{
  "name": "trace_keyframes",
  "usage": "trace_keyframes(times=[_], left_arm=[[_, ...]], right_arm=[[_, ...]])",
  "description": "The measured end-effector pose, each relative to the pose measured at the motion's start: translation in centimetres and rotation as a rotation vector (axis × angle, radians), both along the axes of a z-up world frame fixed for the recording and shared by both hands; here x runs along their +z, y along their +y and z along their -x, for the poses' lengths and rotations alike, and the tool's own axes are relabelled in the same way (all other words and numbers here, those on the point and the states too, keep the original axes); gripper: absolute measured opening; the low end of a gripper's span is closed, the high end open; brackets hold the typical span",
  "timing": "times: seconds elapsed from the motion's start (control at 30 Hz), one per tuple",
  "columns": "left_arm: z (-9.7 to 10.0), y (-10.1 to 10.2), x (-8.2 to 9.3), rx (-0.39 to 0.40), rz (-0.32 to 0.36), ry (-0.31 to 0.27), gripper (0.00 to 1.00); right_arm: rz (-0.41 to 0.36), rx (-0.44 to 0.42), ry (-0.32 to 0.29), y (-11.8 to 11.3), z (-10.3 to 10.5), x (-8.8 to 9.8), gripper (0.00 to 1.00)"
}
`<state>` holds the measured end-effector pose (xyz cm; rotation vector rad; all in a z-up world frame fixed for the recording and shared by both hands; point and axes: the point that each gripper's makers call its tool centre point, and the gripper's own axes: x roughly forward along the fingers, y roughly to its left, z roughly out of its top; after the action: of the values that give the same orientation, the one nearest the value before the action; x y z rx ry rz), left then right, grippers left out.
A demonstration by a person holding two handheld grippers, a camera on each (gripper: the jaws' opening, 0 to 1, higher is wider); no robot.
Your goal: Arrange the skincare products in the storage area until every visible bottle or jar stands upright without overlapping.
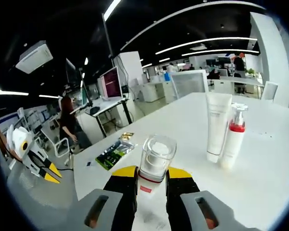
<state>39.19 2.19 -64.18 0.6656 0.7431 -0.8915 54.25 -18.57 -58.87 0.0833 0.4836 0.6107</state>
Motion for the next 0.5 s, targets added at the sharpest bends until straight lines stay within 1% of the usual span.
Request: trace_keyframes(times=[0.27, 0.5], left_arm=[[-0.02, 0.08, -0.07, 0.000, -0.008, 0.000, 0.06], [0.06, 0.15, -0.18, -0.002, -0.015, 0.003, 0.06]], right_arm=[[0.031, 0.009, -0.001, 0.02, -0.68, -0.37, 0.15], [0.043, 0.004, 0.001, -0.32, -1.11, -0.67, 0.15]])
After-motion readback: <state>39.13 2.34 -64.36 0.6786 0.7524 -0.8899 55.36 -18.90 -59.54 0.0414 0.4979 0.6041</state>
